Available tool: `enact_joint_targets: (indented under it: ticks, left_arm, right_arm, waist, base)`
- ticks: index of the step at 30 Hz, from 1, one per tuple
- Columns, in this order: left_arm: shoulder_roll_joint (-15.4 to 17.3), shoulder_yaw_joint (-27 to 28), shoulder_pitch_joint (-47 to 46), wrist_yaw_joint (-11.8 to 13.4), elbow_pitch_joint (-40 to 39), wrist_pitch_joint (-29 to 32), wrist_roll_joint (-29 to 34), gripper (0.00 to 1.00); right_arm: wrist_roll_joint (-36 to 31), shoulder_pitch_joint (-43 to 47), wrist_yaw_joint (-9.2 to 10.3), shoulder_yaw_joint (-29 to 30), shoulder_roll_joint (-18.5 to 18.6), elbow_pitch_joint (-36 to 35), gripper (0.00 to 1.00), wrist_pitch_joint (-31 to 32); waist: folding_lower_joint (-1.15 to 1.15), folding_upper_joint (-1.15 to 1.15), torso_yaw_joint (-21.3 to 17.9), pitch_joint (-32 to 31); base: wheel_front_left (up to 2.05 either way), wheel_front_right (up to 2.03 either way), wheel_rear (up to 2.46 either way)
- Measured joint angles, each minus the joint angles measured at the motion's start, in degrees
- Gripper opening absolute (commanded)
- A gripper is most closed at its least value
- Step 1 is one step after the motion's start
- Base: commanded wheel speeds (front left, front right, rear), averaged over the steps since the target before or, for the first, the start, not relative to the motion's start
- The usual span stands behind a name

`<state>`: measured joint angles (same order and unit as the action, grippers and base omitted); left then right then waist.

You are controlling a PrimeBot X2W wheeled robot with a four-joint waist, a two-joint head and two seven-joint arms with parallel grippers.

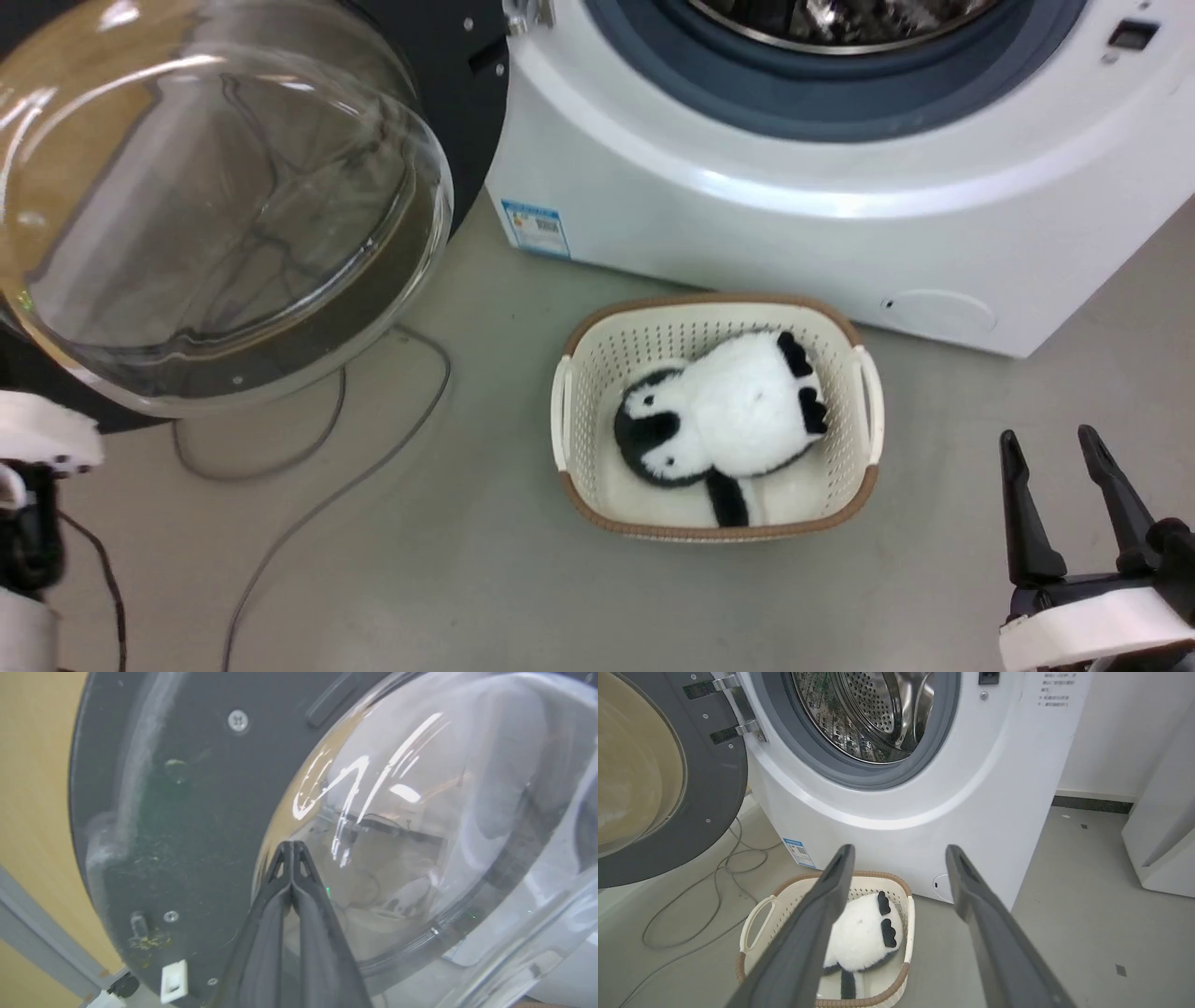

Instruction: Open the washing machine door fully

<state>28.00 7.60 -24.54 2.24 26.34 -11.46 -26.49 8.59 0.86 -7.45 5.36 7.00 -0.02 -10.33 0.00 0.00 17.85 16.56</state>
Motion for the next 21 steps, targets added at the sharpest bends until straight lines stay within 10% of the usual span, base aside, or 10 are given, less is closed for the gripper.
enact_joint_targets:
  ticks: [21]
  left_arm:
    - [-12.56,-11.79,17.16,4.02,-26.33,-0.52,3.79,0.0]
  right_arm:
    - [2.08,0.74,0.0,-3.47,-1.29,-2.49,1.0,-3.67]
  waist:
    - [0.0,0.0,-8.08,-10.97]
  base:
    - [0.0,0.0,0.0]
